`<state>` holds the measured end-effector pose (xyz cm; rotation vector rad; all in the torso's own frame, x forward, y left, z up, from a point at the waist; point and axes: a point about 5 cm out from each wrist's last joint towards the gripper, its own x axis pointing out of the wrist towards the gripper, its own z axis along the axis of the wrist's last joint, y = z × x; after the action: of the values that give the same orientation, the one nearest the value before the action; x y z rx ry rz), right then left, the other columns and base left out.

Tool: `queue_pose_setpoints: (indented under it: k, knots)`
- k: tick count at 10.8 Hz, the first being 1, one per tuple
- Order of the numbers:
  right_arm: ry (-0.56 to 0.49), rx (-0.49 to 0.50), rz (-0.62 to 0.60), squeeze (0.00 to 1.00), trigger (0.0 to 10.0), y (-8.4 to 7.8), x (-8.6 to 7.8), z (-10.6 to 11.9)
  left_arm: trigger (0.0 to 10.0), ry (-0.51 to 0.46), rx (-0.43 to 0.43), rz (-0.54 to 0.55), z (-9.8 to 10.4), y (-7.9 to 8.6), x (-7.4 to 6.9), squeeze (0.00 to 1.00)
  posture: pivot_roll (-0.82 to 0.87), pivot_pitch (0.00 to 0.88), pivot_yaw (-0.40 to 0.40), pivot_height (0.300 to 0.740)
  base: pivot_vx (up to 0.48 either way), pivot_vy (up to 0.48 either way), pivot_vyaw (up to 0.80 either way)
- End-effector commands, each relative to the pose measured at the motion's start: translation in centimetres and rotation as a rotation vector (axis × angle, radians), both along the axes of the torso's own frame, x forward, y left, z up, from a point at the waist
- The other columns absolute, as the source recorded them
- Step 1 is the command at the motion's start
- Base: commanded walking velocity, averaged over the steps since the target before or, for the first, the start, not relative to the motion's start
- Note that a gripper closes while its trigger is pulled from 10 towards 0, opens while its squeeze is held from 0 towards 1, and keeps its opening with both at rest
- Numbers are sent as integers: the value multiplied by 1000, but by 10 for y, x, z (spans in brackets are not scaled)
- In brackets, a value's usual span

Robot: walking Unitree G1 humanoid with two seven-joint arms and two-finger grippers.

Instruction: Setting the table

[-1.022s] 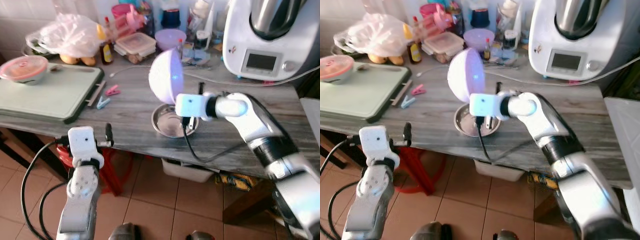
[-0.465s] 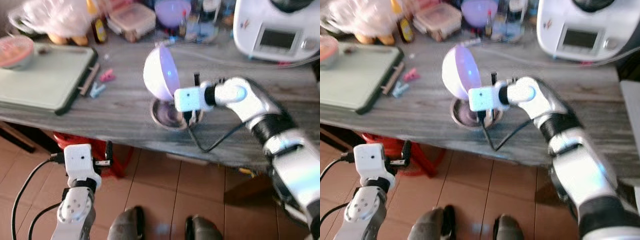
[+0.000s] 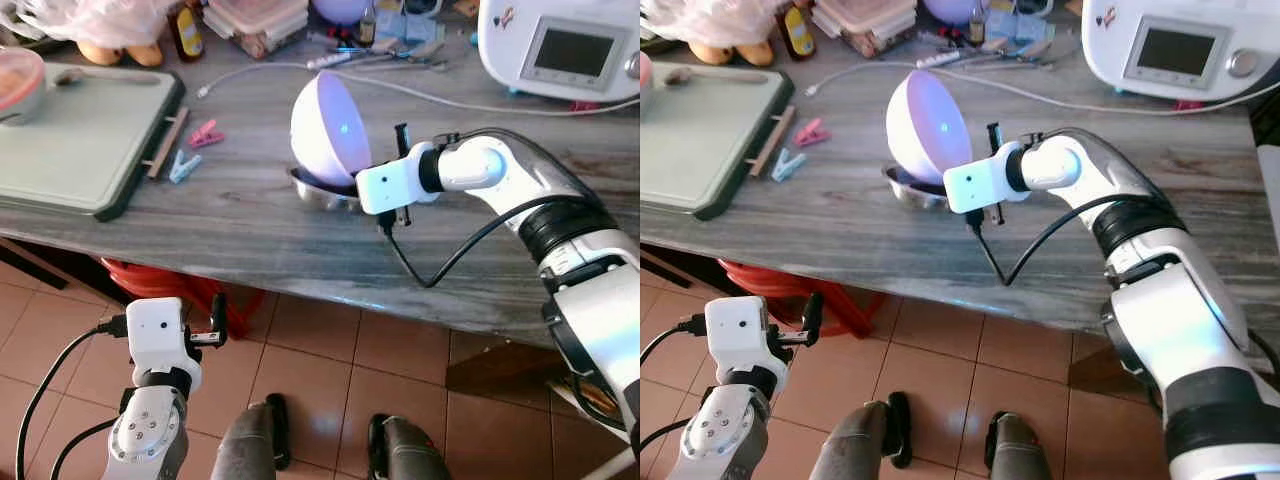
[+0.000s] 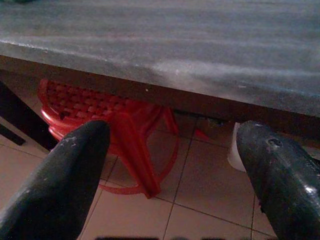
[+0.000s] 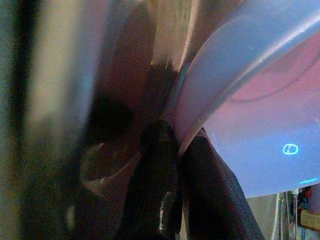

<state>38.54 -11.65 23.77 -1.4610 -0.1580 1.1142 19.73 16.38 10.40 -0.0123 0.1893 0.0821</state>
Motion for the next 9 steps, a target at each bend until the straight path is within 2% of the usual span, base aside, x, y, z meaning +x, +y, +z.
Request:
queue_pose_setpoints:
  k: [1, 5, 7, 9]
  knots:
    - [9, -14, 4, 0, 10000, -3, 0, -1, 10000, 6, -1, 8, 1, 2, -2, 0, 73, 295, 74, 740, 0, 0, 0]
    - [71, 57, 126, 0, 10000, 10, -11, 3, 10000, -16, -5, 13, 3, 2, 7, 0, 61, 266, 61, 740, 0, 0, 0]
    - [68, 57, 114, 0, 10000, 3, -11, 8, 10000, -19, -10, 19, 2, 1, 10, 0, 47, 256, 55, 740, 0, 0, 0]
    - [16, 66, 47, 0, 10000, -8, -4, 26, 10000, -26, -20, 16, 1, -2, 14, 0, 35, 244, 52, 740, 0, 0, 0]
